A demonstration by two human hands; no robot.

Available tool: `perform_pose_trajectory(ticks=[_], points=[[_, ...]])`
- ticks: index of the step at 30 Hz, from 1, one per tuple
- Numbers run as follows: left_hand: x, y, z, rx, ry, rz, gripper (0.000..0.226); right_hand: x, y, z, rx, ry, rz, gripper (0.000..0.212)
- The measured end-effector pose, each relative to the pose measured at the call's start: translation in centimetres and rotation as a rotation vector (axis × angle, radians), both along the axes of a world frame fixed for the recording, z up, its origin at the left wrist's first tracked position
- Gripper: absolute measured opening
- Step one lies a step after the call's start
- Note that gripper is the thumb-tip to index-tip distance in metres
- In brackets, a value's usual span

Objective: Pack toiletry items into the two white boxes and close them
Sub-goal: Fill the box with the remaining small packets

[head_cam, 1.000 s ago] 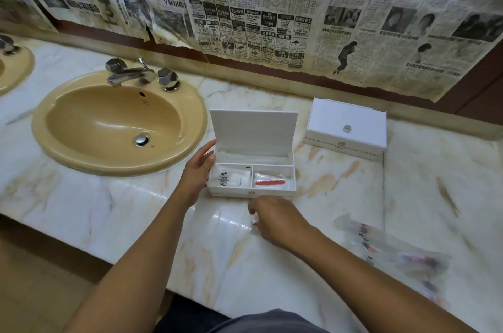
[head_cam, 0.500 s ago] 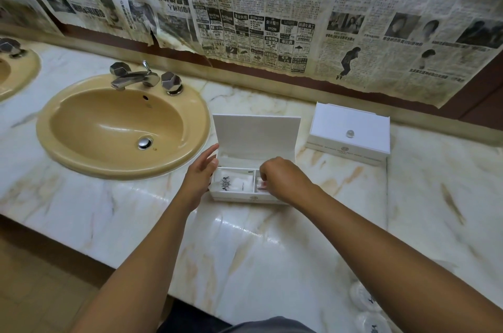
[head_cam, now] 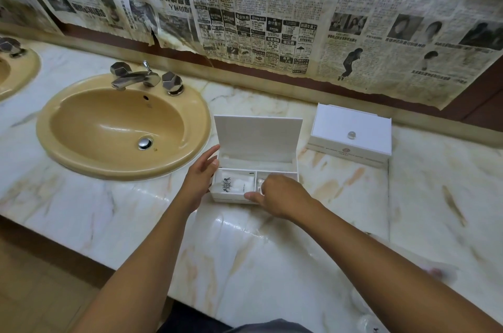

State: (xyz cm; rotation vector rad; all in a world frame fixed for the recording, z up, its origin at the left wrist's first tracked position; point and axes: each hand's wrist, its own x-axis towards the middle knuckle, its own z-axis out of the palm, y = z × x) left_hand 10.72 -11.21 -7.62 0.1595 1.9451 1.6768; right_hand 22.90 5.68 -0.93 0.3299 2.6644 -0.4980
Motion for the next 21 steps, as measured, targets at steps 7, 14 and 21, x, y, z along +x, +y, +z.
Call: perform_pose_trajectory(ticks=[7,14,21], points=[[0.3,0.2,0.5,0.022,-0.010,0.022,0.034,-0.9,-2.0,1.6,0.141,0.253,0.144,0.037],[0.4,0.4,0.7,0.007,0.062,0.036,0.036,-2.2,-5.8,0.2,0.047,0.212,0.298,0.058],[0.4,0.4,0.7,0.003,0.069,0.022,0.037,-3.0,-5.2,-1.3,0.046,0.069,0.296,0.075]])
